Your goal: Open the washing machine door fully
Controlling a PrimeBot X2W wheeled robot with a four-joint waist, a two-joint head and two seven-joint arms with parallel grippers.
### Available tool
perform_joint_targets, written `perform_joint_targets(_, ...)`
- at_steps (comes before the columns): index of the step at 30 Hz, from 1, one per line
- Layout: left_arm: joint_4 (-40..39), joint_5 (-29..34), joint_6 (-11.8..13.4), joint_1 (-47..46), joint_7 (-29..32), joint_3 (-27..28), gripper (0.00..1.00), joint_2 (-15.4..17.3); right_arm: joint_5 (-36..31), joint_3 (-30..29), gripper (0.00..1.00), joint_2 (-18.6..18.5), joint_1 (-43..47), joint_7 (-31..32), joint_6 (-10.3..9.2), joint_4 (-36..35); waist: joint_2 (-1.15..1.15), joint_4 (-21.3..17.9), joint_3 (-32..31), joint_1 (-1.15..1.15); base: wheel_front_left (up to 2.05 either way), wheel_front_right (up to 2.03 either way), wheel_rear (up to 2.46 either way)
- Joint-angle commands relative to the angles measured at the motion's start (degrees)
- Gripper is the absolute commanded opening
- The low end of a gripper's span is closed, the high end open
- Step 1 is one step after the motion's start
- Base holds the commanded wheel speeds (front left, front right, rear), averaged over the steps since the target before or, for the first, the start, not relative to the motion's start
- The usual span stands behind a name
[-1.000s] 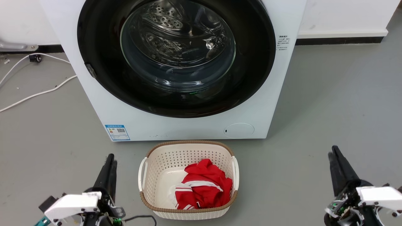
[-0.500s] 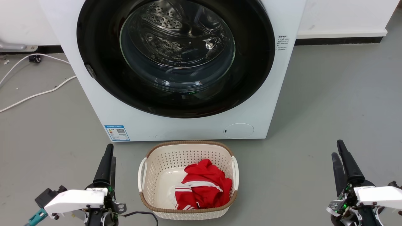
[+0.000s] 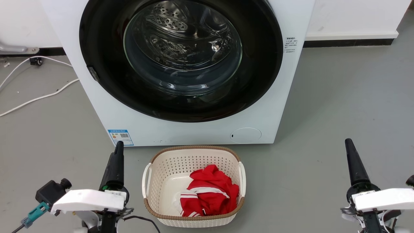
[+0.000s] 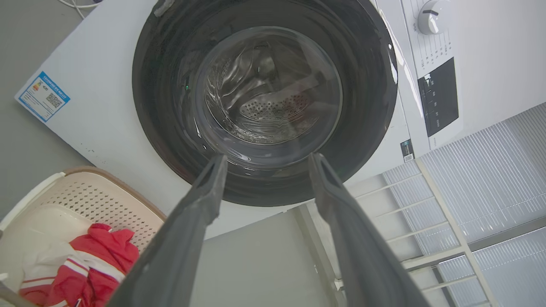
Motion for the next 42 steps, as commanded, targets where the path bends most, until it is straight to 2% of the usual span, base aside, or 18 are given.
perform_joint_targets(1, -1.1, 3.1, -0.1, -0.9, -0.6, -0.4, 1.00, 0.2, -3.3, 0.1, 1.00, -0.1, -0.2, -0.6, 0.02, -1.5, 0.00, 0.0, 0.0, -0.01, 0.00, 0.00, 0.00)
perform_joint_targets(8, -1.1, 12.1, 0.9, -0.8, -2.0, -1.5, 1.00, 0.1, -12.7, 0.4, 1.00, 0.0, 0.6, -2.1, 0.02, -2.1, 0.00, 0.0, -0.1, -0.01, 0.00, 0.00, 0.00)
perform_joint_targets(17, -0.2, 20.4, 2.3, -0.5, -3.6, -2.5, 1.00, 0.1, -22.0, 1.1, 1.00, 0.1, 1.5, -3.7, 0.02, -2.9, 0.00, 0.1, -0.3, -0.01, 0.00, 0.00, 0.00)
perform_joint_targets(42, -0.5, 37.3, 4.3, -1.0, -7.4, -4.1, 1.00, 0.9, -39.3, 2.1, 1.00, 0.2, 2.5, -5.5, 0.02, -4.5, 0.00, 0.3, -0.3, -0.01, 0.00, 0.00, 0.00)
